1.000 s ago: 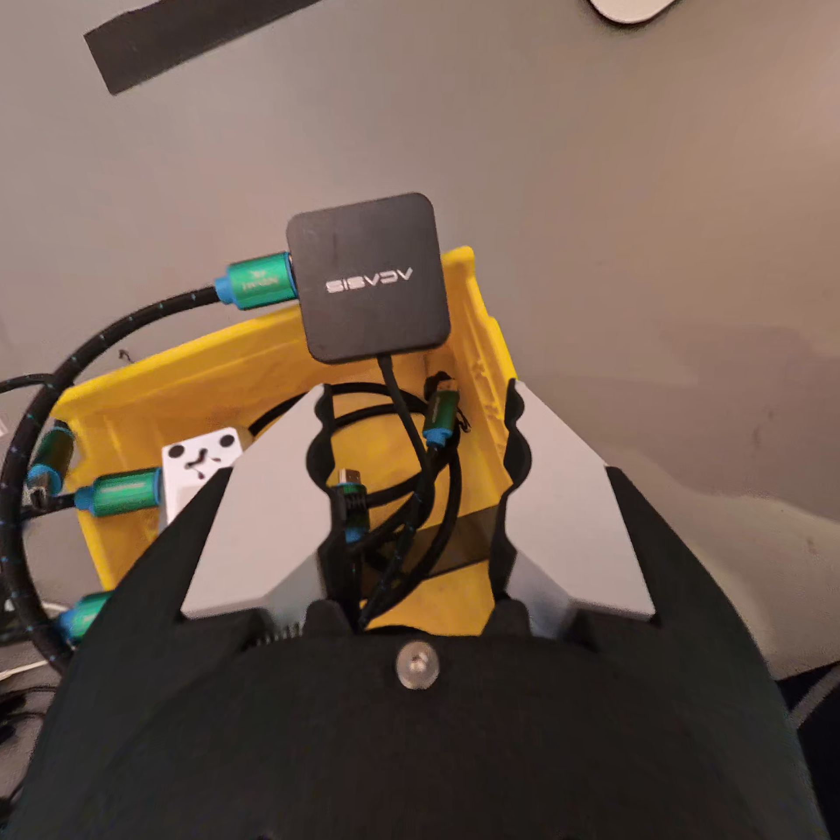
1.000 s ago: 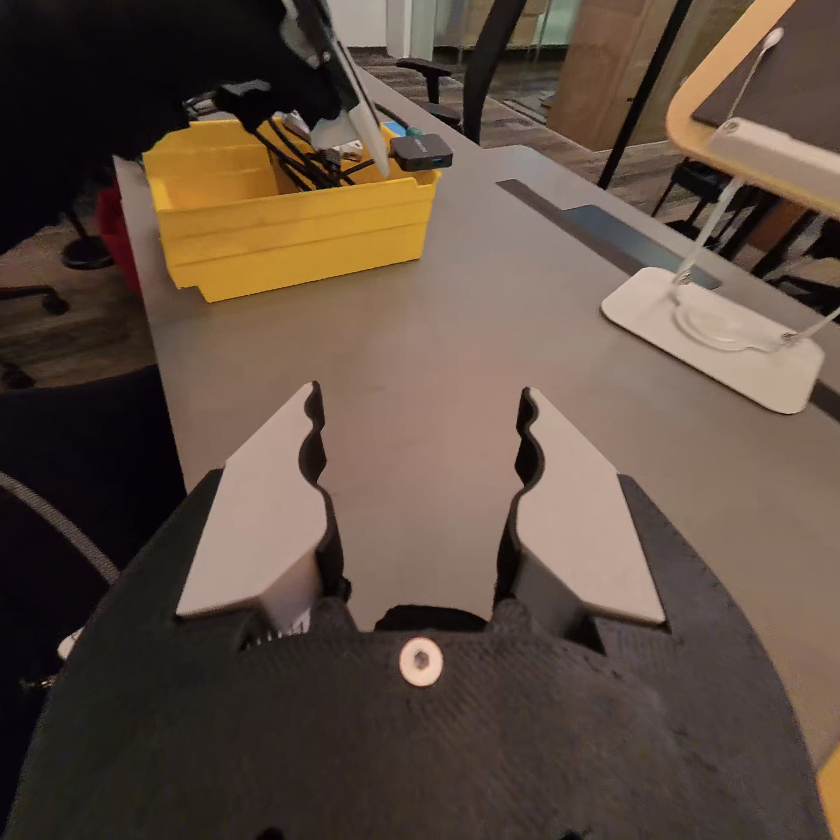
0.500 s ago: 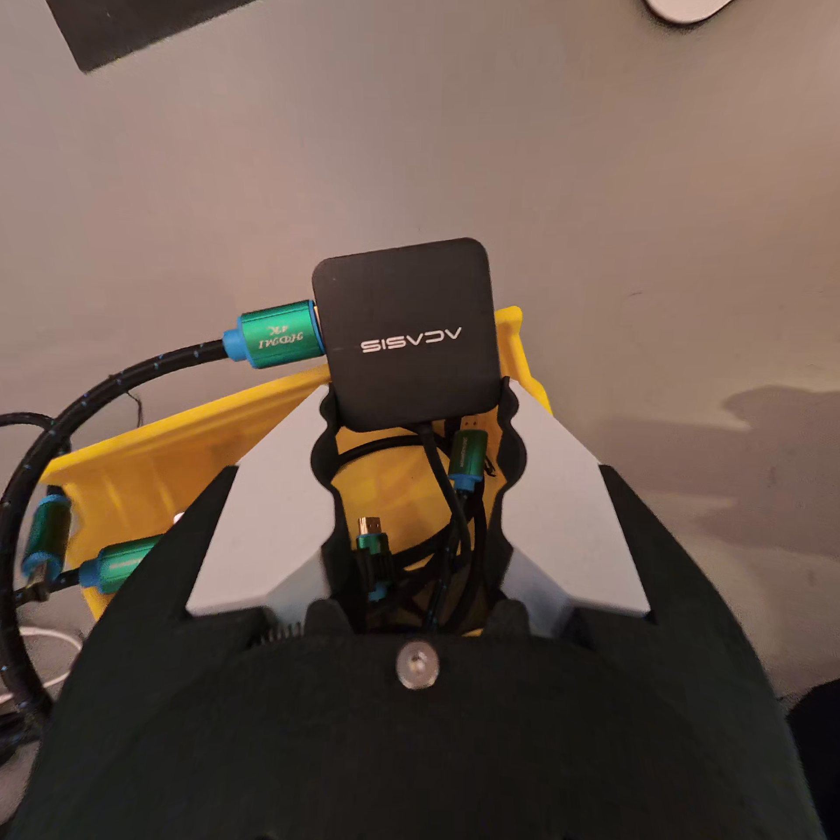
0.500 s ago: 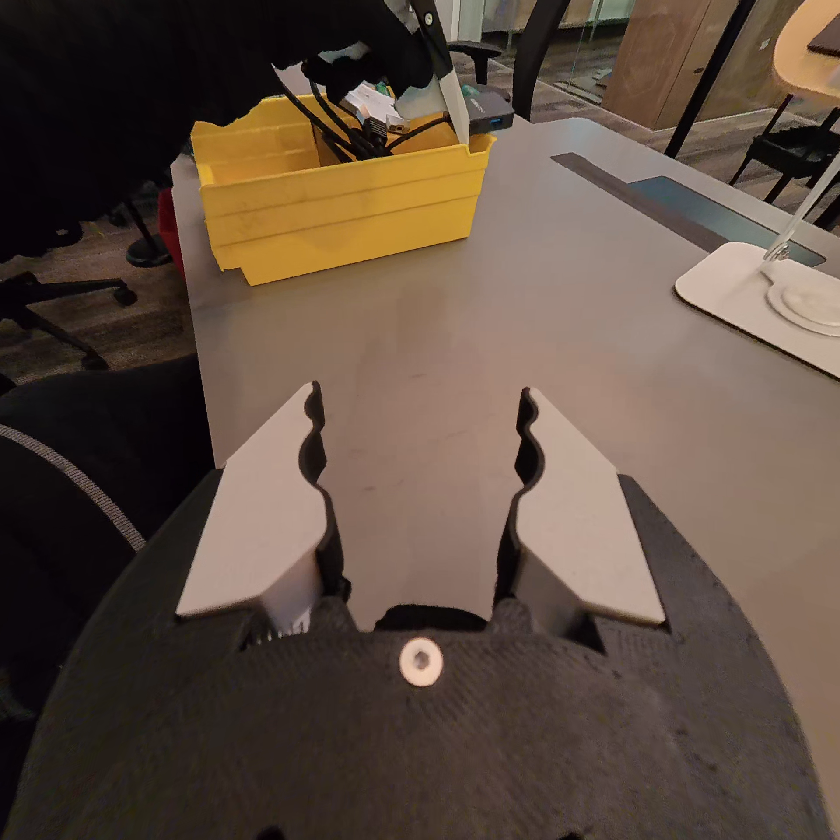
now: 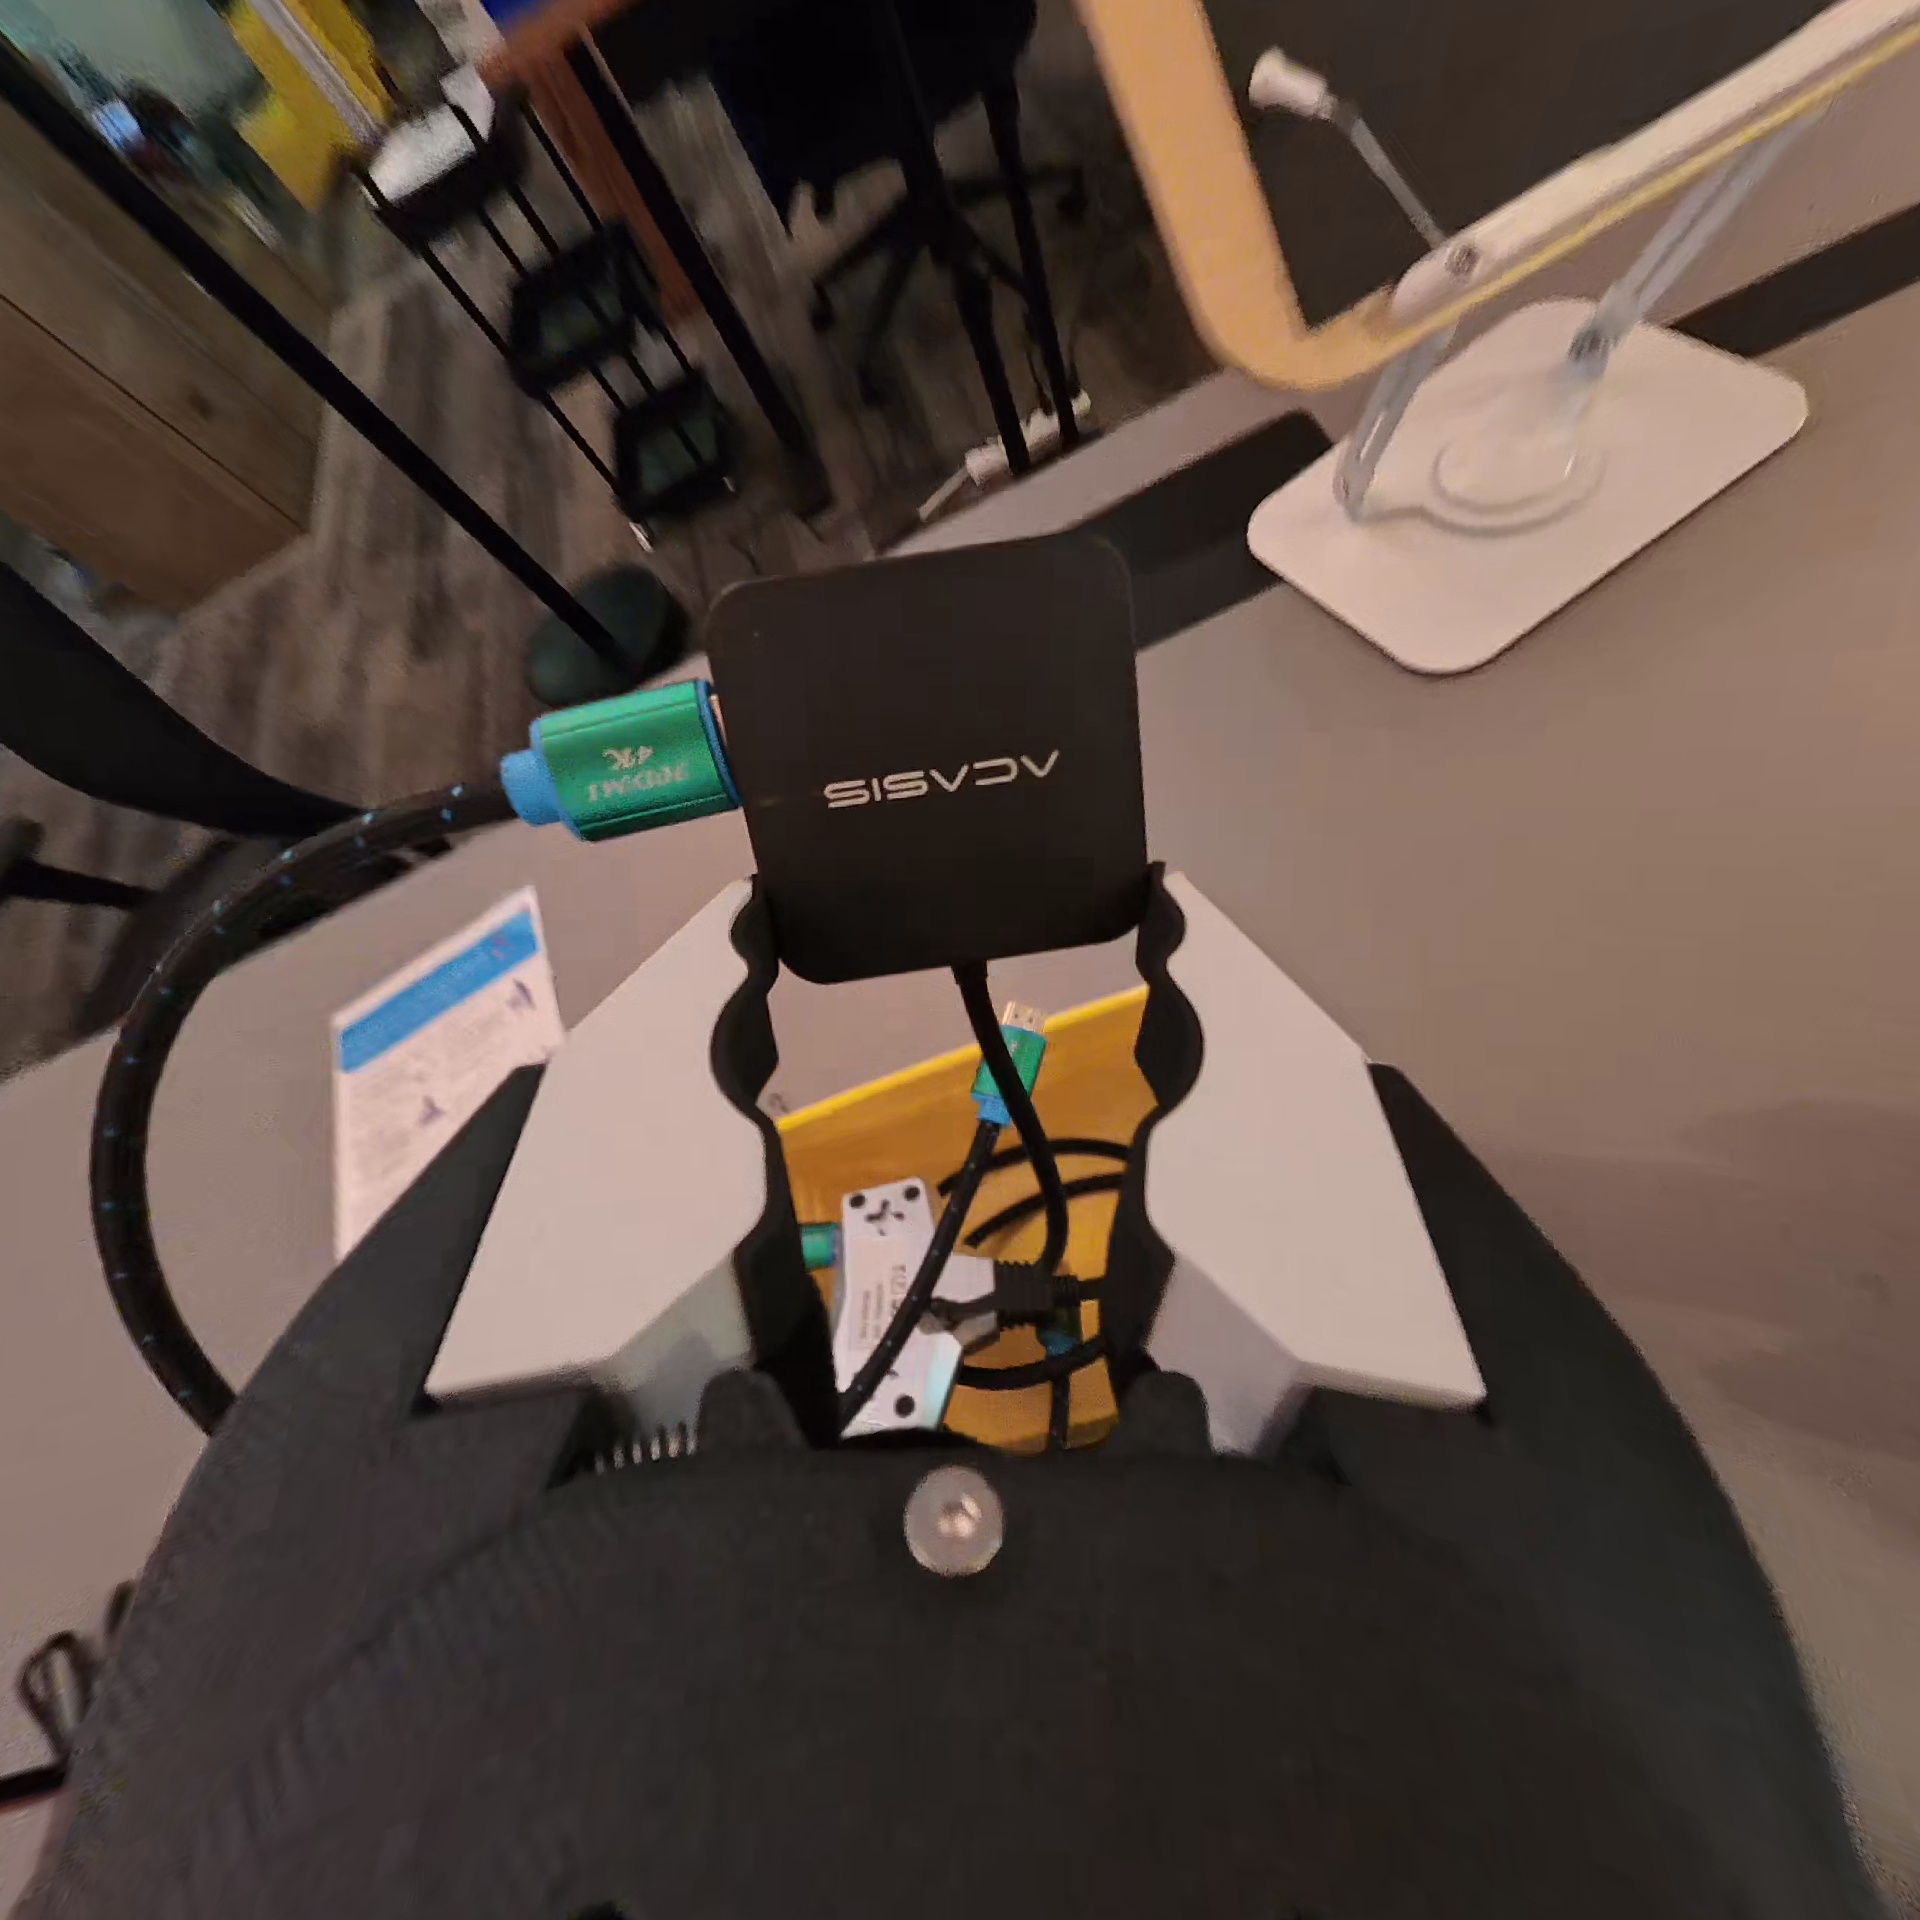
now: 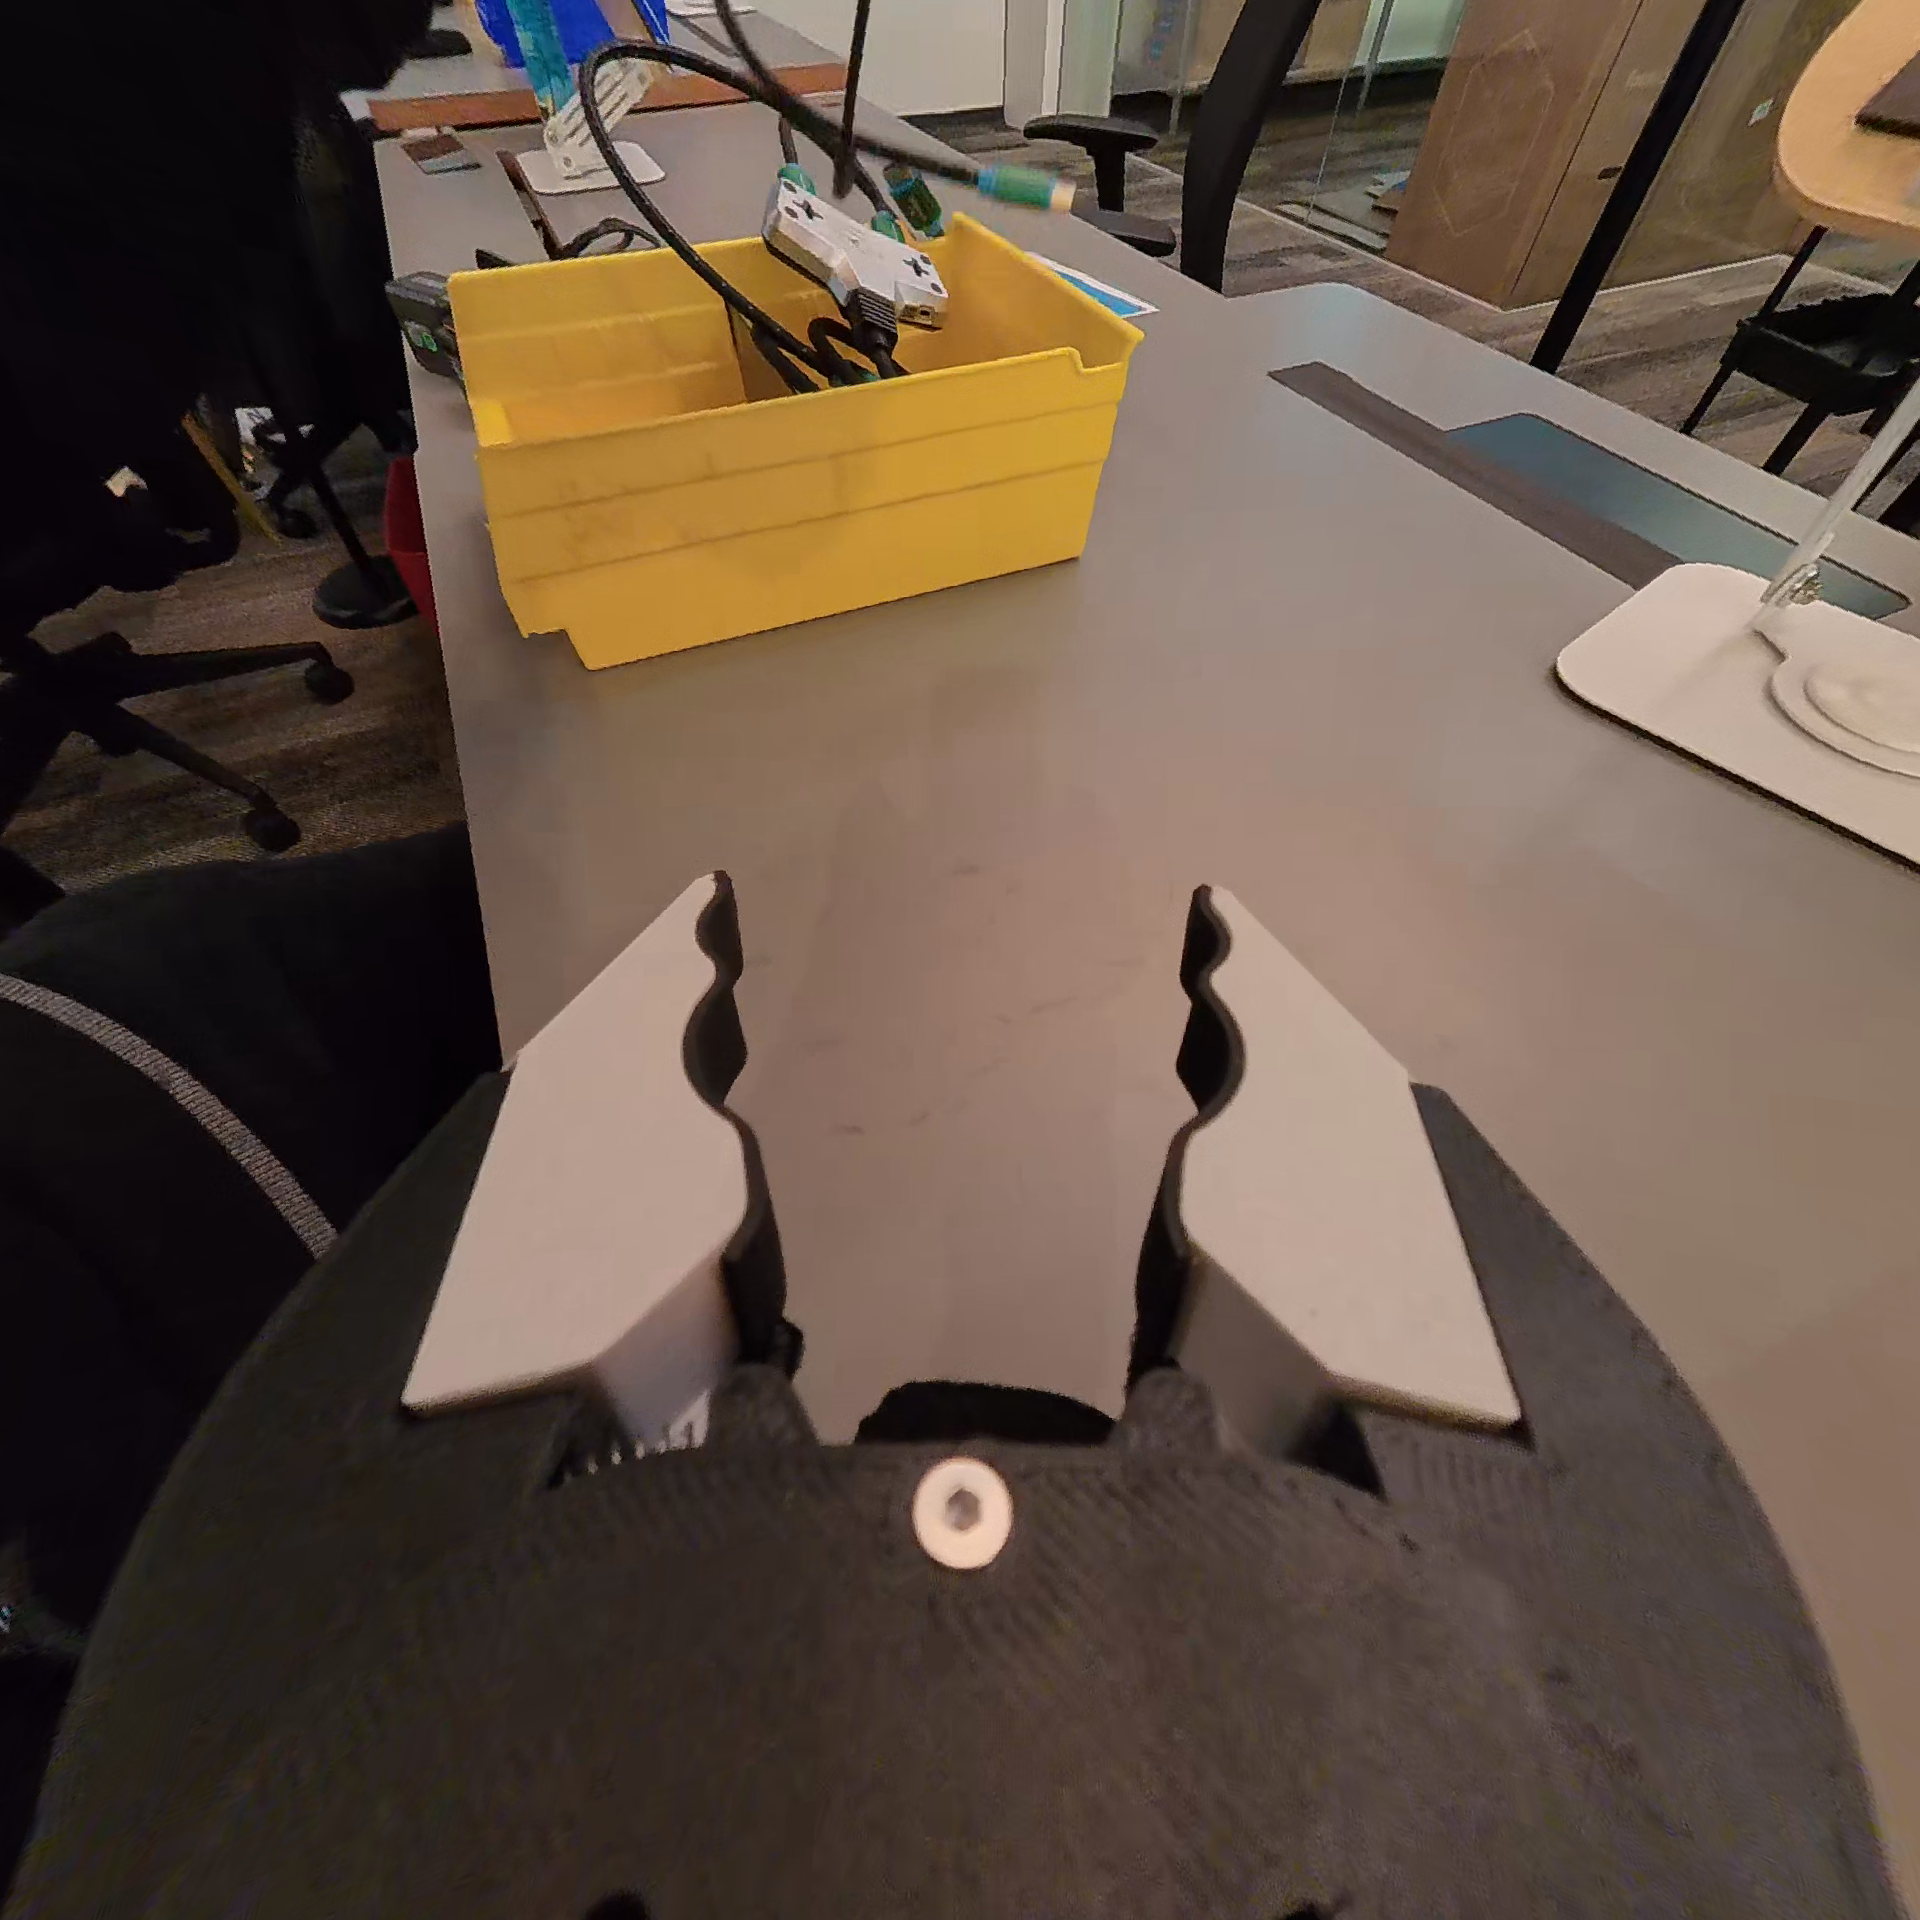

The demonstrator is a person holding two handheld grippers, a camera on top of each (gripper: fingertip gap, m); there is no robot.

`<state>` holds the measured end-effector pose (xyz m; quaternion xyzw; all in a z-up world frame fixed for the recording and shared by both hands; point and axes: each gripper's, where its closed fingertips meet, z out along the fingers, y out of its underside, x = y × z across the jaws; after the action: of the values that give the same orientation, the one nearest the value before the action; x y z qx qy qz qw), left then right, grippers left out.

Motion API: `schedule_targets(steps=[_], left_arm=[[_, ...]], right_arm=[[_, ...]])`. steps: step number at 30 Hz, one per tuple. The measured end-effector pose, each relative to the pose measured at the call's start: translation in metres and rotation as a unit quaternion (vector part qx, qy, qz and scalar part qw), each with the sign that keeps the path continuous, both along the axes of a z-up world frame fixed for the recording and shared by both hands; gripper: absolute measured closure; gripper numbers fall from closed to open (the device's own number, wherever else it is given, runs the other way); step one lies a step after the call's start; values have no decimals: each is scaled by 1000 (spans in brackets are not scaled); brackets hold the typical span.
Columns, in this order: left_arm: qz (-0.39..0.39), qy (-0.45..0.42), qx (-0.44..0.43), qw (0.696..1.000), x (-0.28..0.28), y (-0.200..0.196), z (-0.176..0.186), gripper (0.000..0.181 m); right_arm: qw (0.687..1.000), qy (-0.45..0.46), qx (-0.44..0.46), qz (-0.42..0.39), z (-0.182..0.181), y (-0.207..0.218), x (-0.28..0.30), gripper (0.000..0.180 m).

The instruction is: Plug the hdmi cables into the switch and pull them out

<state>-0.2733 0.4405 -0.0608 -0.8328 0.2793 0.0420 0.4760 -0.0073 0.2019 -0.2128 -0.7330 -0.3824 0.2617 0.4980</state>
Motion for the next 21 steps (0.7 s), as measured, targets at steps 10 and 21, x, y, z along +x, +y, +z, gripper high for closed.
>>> schedule_targets(steps=[10,21], left_arm=[[-146,20,92,985,110,-83,53,113],[-306,50,85,947,202,-187,-19,113]], right_arm=[[1000,7,17,-9,26,-1,-6,95],[995,87,25,-36,91,6,1,92]])
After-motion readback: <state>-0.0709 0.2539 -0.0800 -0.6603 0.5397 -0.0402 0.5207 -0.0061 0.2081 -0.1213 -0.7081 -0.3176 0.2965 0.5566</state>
